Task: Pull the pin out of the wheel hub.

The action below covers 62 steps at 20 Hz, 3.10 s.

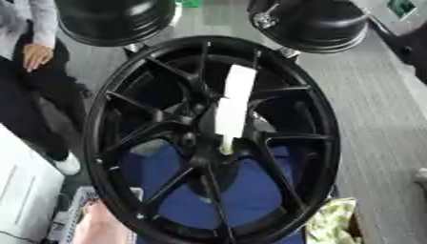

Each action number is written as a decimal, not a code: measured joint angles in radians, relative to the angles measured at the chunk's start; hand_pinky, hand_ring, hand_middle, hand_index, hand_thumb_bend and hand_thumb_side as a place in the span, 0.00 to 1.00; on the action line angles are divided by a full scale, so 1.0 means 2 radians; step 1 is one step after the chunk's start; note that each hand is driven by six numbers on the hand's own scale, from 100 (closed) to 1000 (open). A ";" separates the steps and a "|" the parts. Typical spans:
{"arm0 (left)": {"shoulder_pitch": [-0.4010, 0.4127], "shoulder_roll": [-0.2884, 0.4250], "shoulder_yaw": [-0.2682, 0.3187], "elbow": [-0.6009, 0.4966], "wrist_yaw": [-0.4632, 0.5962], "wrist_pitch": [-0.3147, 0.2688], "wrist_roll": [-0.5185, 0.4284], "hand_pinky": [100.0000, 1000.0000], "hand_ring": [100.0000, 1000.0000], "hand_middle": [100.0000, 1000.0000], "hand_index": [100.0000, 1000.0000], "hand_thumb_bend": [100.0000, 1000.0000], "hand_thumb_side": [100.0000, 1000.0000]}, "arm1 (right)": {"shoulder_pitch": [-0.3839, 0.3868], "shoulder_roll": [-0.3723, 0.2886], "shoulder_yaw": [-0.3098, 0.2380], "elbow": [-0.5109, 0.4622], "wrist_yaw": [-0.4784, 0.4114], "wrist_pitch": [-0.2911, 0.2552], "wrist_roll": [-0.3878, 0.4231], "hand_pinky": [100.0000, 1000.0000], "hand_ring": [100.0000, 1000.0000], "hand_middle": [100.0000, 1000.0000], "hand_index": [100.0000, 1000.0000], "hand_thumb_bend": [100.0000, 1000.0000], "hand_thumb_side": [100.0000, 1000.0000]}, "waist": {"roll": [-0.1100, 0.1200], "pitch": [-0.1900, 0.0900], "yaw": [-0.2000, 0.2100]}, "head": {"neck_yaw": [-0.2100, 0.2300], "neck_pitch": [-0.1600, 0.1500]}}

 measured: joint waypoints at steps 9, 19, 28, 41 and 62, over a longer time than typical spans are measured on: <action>0.000 0.000 0.000 0.000 0.000 0.001 -0.002 0.60 0.99 0.71 0.74 0.46 0.70 | 0.003 -0.010 0.025 -0.037 -0.076 0.008 0.011 0.90 0.87 0.83 0.91 0.00 0.49 | 0.000 0.000 -0.001 | -0.001 0.012; 0.000 0.000 -0.003 0.000 0.001 0.001 -0.003 0.60 0.99 0.71 0.74 0.46 0.70 | 0.001 -0.010 0.048 -0.057 -0.088 0.017 0.011 0.91 0.88 0.83 0.92 0.01 0.52 | -0.004 0.000 -0.001 | 0.001 0.012; 0.000 0.000 -0.003 0.000 0.001 0.000 -0.004 0.60 0.99 0.71 0.74 0.45 0.70 | 0.005 -0.010 0.061 -0.057 -0.082 0.015 0.011 0.91 0.89 0.83 0.94 0.03 0.70 | -0.009 -0.001 -0.001 | 0.001 0.012; 0.000 0.000 -0.003 0.000 0.001 0.000 -0.004 0.60 0.99 0.71 0.74 0.45 0.70 | 0.013 -0.010 0.066 -0.039 -0.079 -0.002 0.011 0.93 0.92 0.84 0.98 0.21 0.57 | -0.009 -0.001 -0.004 | 0.001 0.013; 0.001 0.000 -0.003 0.000 0.002 0.001 -0.007 0.60 1.00 0.71 0.74 0.45 0.71 | 0.018 -0.007 0.052 -0.020 -0.080 -0.016 0.012 0.92 0.89 0.82 0.97 0.00 0.65 | -0.009 -0.001 -0.005 | -0.002 0.013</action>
